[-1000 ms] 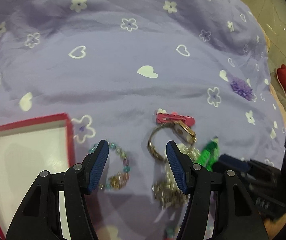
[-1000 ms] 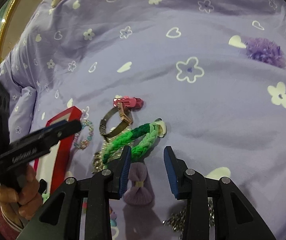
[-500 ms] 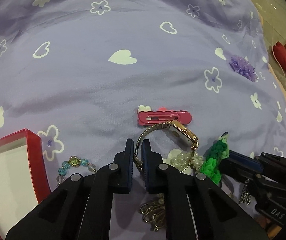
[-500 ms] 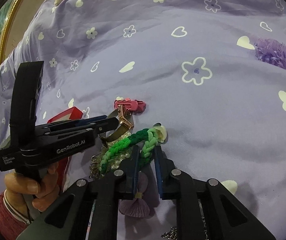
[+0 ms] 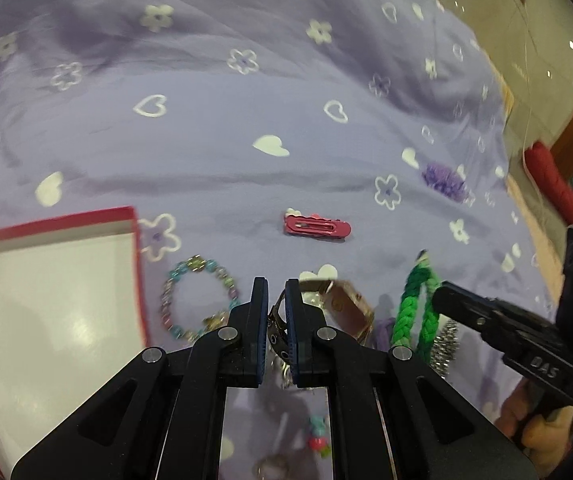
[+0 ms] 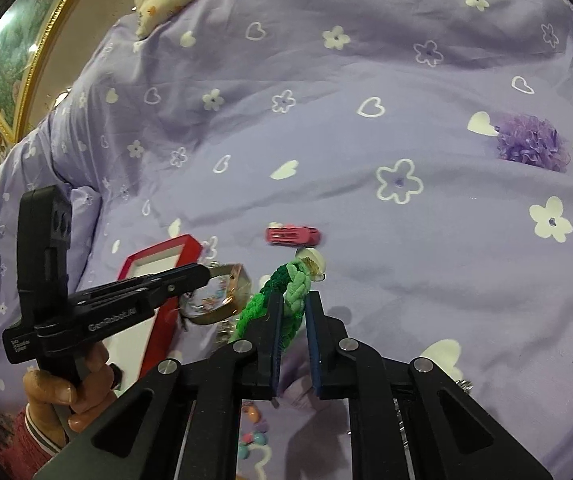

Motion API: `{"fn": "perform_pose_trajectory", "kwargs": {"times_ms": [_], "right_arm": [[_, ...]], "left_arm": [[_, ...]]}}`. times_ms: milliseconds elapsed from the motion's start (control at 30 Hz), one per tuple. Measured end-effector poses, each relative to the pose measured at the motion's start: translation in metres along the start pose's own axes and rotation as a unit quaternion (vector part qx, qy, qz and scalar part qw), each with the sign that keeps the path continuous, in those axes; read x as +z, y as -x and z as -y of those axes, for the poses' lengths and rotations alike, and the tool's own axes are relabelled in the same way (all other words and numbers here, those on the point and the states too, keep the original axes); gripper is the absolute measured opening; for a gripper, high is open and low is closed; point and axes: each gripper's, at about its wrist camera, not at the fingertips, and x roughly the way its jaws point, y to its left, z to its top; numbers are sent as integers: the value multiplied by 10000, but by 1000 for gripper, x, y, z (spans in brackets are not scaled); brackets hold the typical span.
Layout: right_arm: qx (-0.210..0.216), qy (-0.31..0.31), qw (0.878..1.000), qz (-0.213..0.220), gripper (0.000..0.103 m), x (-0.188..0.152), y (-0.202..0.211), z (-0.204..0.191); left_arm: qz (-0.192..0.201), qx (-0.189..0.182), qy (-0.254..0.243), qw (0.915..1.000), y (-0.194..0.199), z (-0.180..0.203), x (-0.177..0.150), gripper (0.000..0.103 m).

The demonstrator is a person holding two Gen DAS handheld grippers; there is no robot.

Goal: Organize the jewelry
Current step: 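Lower the watch into the tray with the left tool while the right tool releases the braided bracelet beside it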

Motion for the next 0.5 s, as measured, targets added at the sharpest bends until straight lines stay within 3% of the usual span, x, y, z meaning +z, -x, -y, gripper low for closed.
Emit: {"fn": "perform_pose_trajectory", "kwargs": {"times_ms": [100, 167, 300, 500], "right_arm": [[51, 22, 10000, 34, 10, -2, 3, -8], [117, 35, 9999, 36, 10, -2, 3, -14], [177, 179, 9997, 34, 10, -2, 5, -30], [243, 325, 9992, -41, 9, -10, -1, -46]], "left_arm": [[182, -63, 141, 9997, 22, -8, -6, 7], [271, -91, 208, 9994, 31, -12, -9, 0], [476, -110, 346, 9982, 52, -24, -15, 0], [233, -263, 108, 9993, 51, -29, -27, 0]]}}
